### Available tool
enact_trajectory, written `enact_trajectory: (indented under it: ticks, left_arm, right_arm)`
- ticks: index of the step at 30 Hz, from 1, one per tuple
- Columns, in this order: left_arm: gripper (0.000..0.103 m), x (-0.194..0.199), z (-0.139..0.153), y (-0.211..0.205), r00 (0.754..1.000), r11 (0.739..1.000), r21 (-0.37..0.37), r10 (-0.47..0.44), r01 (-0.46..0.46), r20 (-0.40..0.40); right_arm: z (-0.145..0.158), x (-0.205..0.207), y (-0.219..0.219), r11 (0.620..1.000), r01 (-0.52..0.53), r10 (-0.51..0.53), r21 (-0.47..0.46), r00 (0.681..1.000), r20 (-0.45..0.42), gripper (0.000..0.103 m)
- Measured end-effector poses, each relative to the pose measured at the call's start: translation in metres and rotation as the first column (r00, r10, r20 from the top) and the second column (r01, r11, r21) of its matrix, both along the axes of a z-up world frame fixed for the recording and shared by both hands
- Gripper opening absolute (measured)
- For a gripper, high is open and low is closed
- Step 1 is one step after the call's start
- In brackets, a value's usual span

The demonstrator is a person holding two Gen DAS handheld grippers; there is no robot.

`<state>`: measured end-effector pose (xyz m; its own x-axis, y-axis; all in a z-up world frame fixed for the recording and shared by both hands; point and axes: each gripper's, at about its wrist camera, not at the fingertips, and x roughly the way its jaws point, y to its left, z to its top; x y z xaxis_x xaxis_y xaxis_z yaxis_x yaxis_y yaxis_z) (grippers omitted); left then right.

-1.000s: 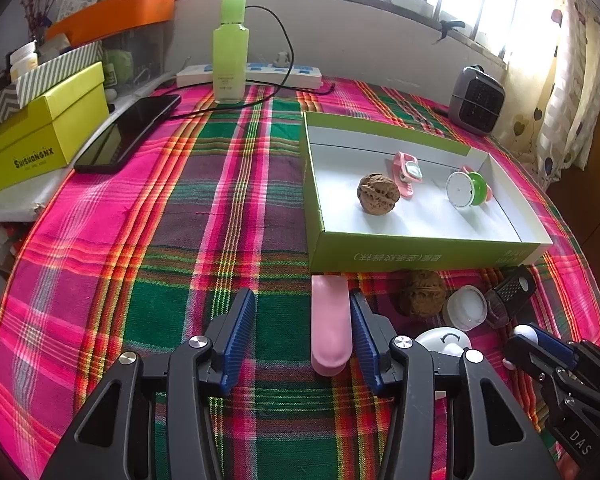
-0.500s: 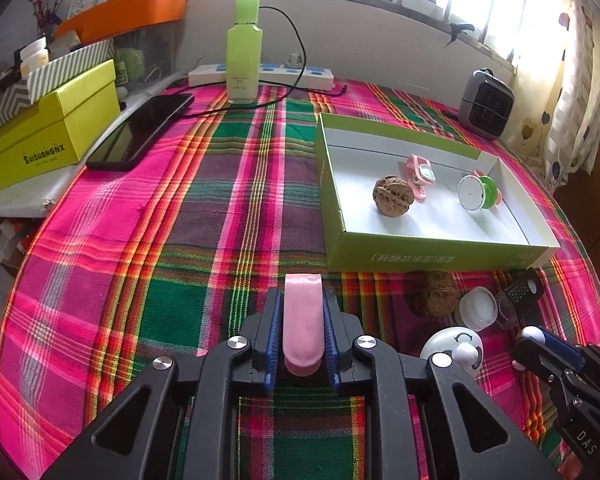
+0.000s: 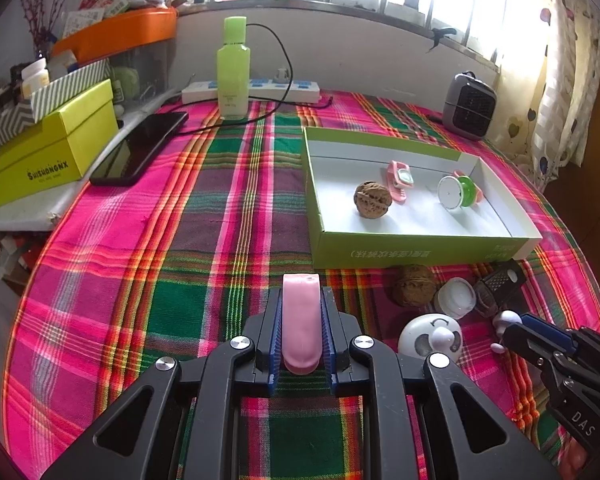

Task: Organize objects
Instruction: 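Close the left tool on the pink clip while the right tool grasps the white mushroom knob, then lift the pink clip with the left tool while the right tool carries the knob toward the tray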

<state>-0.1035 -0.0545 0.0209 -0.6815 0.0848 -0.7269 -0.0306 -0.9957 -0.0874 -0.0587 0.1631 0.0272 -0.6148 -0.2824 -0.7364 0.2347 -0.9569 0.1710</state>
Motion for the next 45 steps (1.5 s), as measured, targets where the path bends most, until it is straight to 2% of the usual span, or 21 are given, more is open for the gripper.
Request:
enact_trajectory:
  ticks: [15, 24, 27, 29, 34, 39, 45]
  left_arm:
    - [0.016, 0.012, 0.006, 0.002, 1.0, 1.0, 0.009, -0.017, 0.017, -0.012]
    - [0.016, 0.014, 0.006, 0.004, 1.0, 1.0, 0.016, -0.018, 0.018, -0.007]
    - [0.016, 0.014, 0.005, 0.004, 1.0, 1.0, 0.017, -0.018, 0.018, -0.004]
    - [0.016, 0.013, 0.005, 0.003, 1.0, 1.0, 0.018, -0.018, 0.018, -0.002]
    - [0.016, 0.013, 0.005, 0.004, 1.0, 1.0, 0.017, -0.017, 0.017, -0.002]
    - [0.016, 0.013, 0.004, 0.006, 1.0, 1.0, 0.018, -0.021, 0.021, 0.003]
    - [0.016, 0.013, 0.004, 0.008, 1.0, 0.999, 0.02, -0.028, 0.028, 0.003]
  right_arm:
    - [0.004, 0.005, 0.002, 1.0, 0.002, -0.002, -0.003, 1.0, -0.022, 0.011]
    - [0.005, 0.006, 0.015, 0.999, 0.038, -0.039, -0.032, 0.999, -0.024, 0.011]
    - [0.003, 0.004, 0.014, 0.998, 0.007, -0.006, -0.057, 1.0, 0.004, 0.011]
    - [0.001, 0.004, 0.011, 0.999, -0.001, 0.001, -0.05, 1.0, 0.009, 0.014]
    - [-0.003, 0.001, 0.004, 0.999, -0.008, 0.009, -0.033, 1.0, 0.015, 0.034]
    - [-0.008, -0.007, -0.002, 1.0, 0.002, -0.002, 0.011, 0.999, 0.033, 0.034]
    - [-0.008, -0.008, -0.002, 1.0, 0.0, 0.0, 0.019, 1.0, 0.029, 0.034]
